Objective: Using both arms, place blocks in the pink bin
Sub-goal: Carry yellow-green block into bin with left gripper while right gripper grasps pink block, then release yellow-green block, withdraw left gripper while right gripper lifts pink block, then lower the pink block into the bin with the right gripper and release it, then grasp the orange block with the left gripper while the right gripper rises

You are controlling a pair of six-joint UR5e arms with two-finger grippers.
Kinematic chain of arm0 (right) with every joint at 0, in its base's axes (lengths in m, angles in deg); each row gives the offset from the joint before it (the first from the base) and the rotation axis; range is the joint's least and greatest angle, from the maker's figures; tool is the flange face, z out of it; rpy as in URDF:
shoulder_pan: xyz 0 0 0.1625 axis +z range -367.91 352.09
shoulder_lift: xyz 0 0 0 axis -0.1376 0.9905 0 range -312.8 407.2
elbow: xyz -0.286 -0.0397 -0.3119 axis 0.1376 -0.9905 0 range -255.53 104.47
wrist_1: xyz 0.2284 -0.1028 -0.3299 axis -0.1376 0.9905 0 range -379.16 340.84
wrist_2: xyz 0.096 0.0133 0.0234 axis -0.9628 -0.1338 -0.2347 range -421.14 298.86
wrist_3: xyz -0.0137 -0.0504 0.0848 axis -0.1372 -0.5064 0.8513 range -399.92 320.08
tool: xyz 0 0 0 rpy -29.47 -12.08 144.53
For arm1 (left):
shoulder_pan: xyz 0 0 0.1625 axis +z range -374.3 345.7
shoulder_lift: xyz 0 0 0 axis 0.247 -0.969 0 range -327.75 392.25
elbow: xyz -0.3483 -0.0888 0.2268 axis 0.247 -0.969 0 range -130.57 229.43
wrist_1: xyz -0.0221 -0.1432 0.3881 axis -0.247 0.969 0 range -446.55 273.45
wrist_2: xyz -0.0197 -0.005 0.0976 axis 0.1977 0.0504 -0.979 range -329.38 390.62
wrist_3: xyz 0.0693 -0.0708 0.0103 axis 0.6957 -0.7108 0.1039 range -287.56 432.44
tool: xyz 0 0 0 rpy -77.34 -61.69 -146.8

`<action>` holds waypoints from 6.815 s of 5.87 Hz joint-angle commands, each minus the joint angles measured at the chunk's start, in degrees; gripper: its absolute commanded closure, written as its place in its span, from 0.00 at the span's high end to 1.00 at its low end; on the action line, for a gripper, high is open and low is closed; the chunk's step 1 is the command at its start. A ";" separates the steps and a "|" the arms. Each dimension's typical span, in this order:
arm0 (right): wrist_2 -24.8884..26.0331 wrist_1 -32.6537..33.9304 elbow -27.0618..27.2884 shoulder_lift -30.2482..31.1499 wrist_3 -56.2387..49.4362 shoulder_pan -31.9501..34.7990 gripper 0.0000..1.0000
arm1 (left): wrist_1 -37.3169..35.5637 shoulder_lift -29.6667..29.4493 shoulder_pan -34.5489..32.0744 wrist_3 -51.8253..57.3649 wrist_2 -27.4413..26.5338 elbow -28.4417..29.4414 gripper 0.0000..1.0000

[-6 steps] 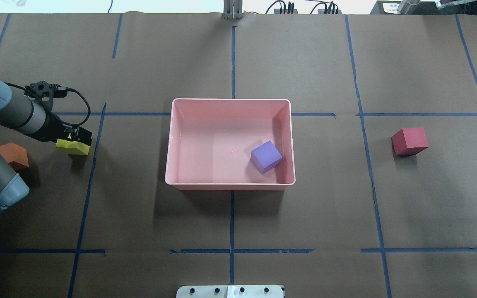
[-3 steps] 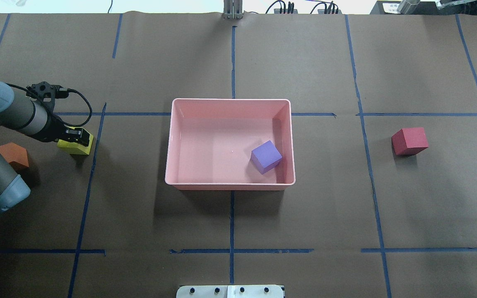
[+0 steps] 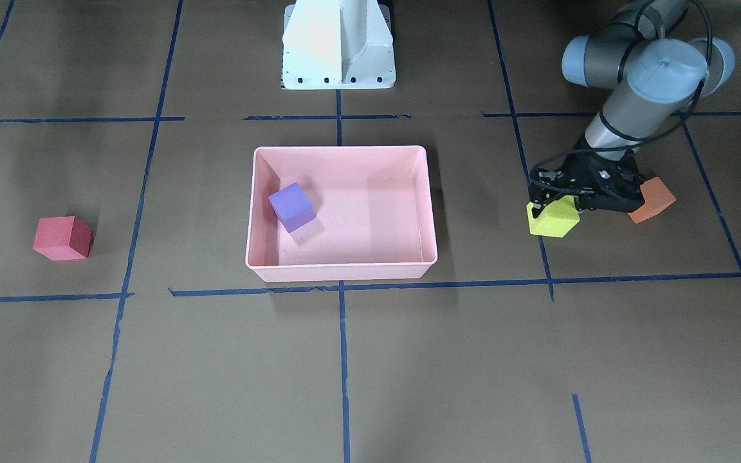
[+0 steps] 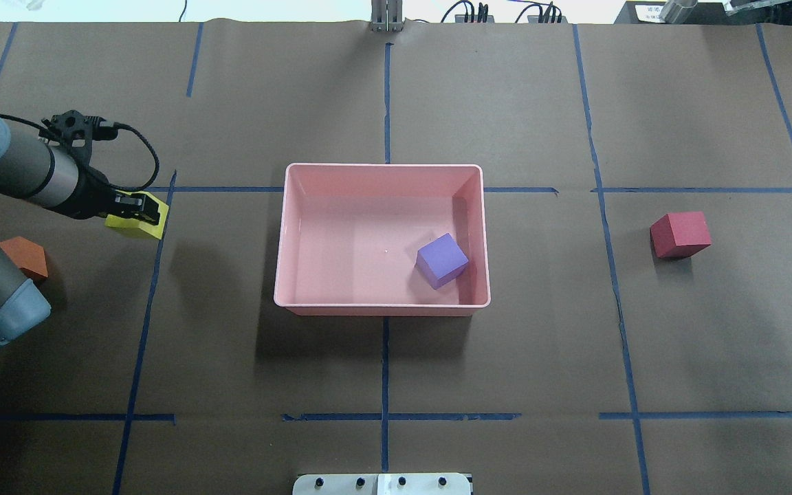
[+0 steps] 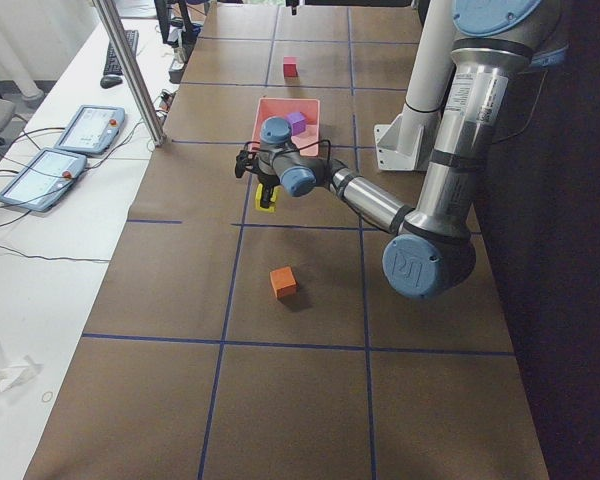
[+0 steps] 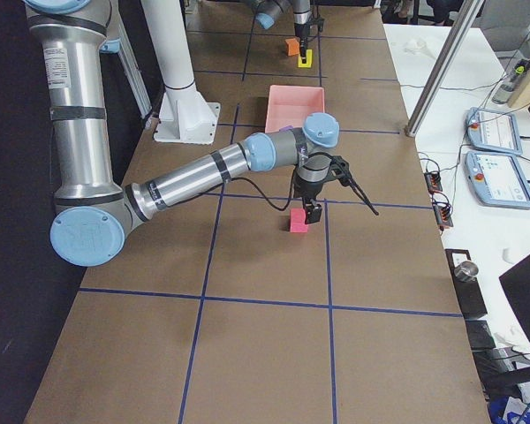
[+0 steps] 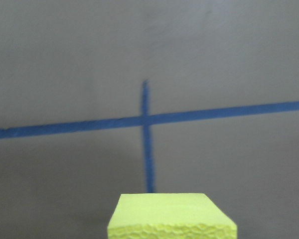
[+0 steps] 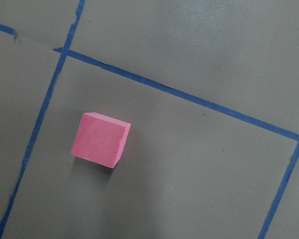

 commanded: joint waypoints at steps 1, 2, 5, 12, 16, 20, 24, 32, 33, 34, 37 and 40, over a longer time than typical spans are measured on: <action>0.27 -3.56 -0.41 2.42 0.56 -0.02 1.00 | -15.38 -12.54 0.26 -6.01 -0.06 -5.42 0.47; 0.36 -3.75 -1.38 1.99 0.82 -0.11 1.00 | -15.60 -16.70 2.96 -12.92 -0.06 -5.08 0.47; 1.23 -18.40 -6.18 1.37 16.37 -6.57 1.00 | -15.60 -22.98 17.46 -20.82 -18.36 -1.03 1.00; 10.82 -28.53 -14.91 -3.37 36.51 -20.05 1.00 | -15.51 -22.80 18.37 -20.64 -18.70 -1.47 1.00; 13.71 -28.53 -20.09 -5.48 36.51 -24.10 0.72 | -15.51 -22.63 18.37 -20.55 -18.79 -1.56 1.00; 12.32 -27.48 -14.33 -8.99 38.86 -24.10 0.36 | -16.03 -18.87 18.02 -14.00 -17.30 -3.13 1.00; 11.08 -14.92 -14.12 -27.60 57.99 -27.51 0.36 | -15.42 -5.09 10.32 13.14 -7.40 -8.93 1.00; 24.36 -9.90 -28.04 -51.12 83.55 -42.13 1.00 | -10.52 21.28 -5.53 28.69 4.60 -11.76 1.00; 24.35 -9.90 -24.27 -47.44 81.44 -41.08 1.00 | -10.24 23.58 -6.58 17.09 4.77 -11.84 1.00; 20.96 -9.81 -18.49 -41.58 76.64 -38.28 1.00 | -3.19 25.17 -6.59 6.01 4.33 -9.84 1.00; 16.88 -9.72 -13.25 -34.59 67.91 -32.72 1.00 | 12.68 24.84 -5.98 -8.84 -0.57 1.13 1.00; 17.06 -9.72 -11.93 -32.91 67.80 -32.63 1.00 | 14.81 24.57 -5.45 -8.34 -0.59 5.11 1.00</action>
